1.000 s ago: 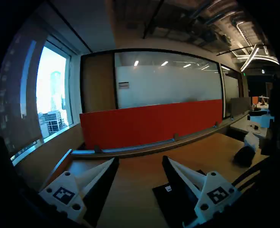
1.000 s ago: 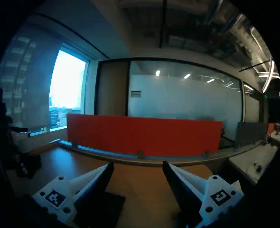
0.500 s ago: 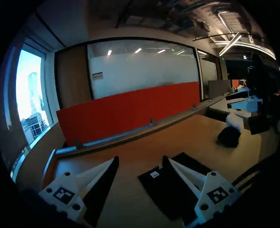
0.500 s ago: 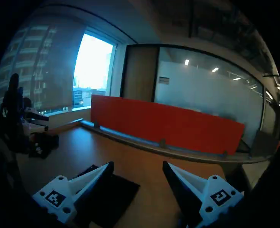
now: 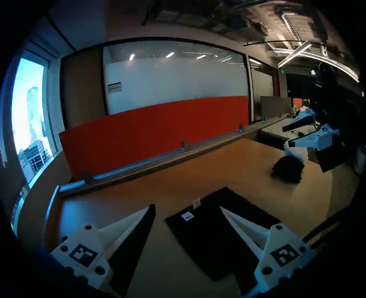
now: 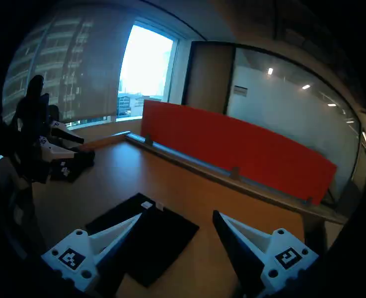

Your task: Fold towel

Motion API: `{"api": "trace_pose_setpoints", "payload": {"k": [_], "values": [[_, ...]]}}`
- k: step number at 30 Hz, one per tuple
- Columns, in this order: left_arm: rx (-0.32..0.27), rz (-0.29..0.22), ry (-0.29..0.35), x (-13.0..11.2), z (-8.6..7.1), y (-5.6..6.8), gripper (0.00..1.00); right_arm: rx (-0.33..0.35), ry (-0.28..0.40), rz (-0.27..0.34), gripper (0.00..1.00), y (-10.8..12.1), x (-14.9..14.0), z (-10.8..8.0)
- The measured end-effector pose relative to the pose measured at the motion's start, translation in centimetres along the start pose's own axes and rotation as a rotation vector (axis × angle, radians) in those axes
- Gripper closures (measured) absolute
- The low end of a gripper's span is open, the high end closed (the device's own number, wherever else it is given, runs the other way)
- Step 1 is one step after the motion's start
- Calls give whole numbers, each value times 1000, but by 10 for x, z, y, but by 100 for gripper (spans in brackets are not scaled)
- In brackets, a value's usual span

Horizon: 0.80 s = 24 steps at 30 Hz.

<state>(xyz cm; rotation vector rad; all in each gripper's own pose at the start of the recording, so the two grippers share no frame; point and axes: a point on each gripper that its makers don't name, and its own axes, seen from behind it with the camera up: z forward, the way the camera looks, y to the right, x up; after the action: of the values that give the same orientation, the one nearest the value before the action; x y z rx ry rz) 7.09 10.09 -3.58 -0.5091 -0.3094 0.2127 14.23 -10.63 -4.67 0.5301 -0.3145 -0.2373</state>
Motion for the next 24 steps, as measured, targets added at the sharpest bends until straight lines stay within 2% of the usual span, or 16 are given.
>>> {"api": "trace_pose_setpoints", "payload": {"k": [11,24], "values": [[-10,-4,-57,-47,15,11,16,31,-53,-8,0,-16,-45,19],[-29,-9,-156,-115,37,24,16,61,-143,-20,0,-36,-113,45]]}}
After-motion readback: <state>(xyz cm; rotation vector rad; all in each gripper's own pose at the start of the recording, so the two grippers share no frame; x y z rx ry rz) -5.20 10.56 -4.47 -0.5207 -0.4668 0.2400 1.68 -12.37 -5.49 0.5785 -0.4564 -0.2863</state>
